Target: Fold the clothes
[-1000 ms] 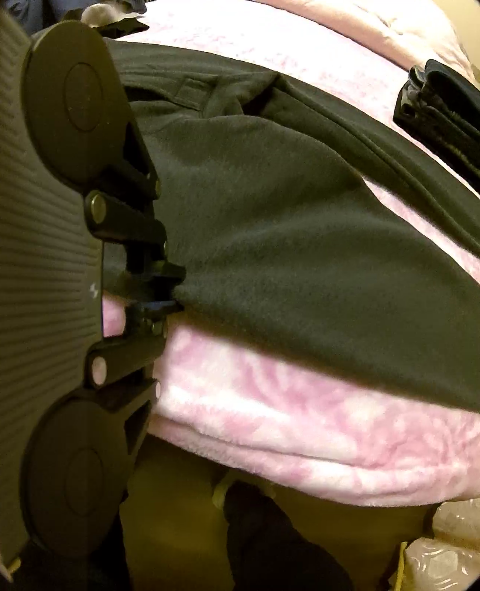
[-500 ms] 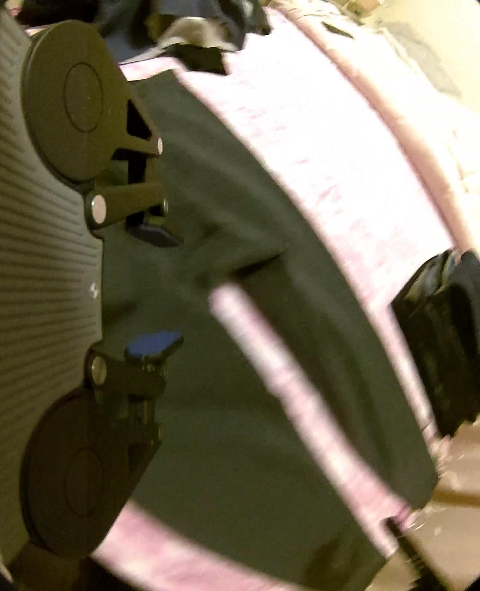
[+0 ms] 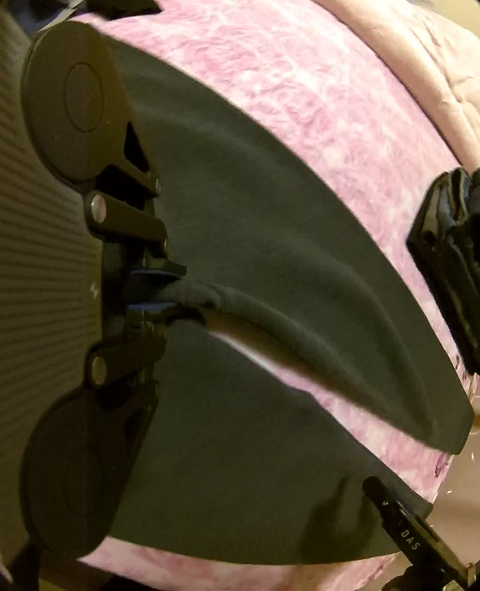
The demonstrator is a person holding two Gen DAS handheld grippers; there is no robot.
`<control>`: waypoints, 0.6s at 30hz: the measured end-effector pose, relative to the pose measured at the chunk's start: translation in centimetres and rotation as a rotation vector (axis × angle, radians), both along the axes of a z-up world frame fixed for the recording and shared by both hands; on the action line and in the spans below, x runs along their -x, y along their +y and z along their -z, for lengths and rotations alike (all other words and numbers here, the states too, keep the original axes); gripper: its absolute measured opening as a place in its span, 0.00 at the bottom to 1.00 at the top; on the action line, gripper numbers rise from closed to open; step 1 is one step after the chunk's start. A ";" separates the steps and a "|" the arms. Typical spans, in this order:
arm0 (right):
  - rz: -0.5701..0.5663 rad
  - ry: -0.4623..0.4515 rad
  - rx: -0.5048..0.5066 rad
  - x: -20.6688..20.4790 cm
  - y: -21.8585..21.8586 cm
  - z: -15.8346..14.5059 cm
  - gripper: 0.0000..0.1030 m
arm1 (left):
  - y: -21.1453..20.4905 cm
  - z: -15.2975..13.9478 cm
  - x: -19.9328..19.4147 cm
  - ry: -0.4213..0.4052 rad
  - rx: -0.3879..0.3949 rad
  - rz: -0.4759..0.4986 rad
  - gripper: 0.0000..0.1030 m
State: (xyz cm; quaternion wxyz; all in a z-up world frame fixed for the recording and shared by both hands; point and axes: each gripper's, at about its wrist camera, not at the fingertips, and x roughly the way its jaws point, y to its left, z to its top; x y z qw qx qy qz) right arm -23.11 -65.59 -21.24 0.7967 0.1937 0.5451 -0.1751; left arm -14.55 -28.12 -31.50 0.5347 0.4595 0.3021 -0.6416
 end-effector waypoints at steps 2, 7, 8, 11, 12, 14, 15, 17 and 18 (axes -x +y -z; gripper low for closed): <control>-0.006 0.001 0.006 -0.3 0.7 -1.0 0.58 | 0.7 -0.8 -0.5 0.026 0.005 -0.015 0.20; -0.010 -0.019 0.029 -0.2 2.3 -3.9 0.78 | 4.2 -3.3 -1.9 0.046 0.020 -0.111 0.29; -0.013 -0.023 0.035 -0.1 2.5 -4.5 0.78 | 5.2 -3.7 -2.3 0.042 0.017 -0.141 0.33; -0.019 -0.032 0.050 0.8 2.9 -6.1 0.78 | 8.1 -4.8 -3.3 0.015 0.000 -0.237 0.38; -0.021 -0.034 0.050 1.3 3.0 -6.6 0.78 | 9.0 -5.2 -3.5 0.005 -0.006 -0.270 0.39; -0.032 -0.038 0.046 2.1 3.2 -7.5 0.78 | 10.8 -5.9 -3.8 -0.019 -0.021 -0.340 0.42; -0.044 -0.039 0.044 2.6 3.2 -7.9 0.78 | 11.6 -6.3 -3.8 -0.027 -0.028 -0.380 0.43; -0.068 -0.048 0.050 3.7 3.4 -8.8 0.80 | 13.0 -7.4 -3.6 -0.026 -0.031 -0.468 0.51; -0.081 -0.055 0.054 4.3 3.4 -9.3 0.83 | 13.7 -8.0 -3.3 -0.025 -0.025 -0.504 0.53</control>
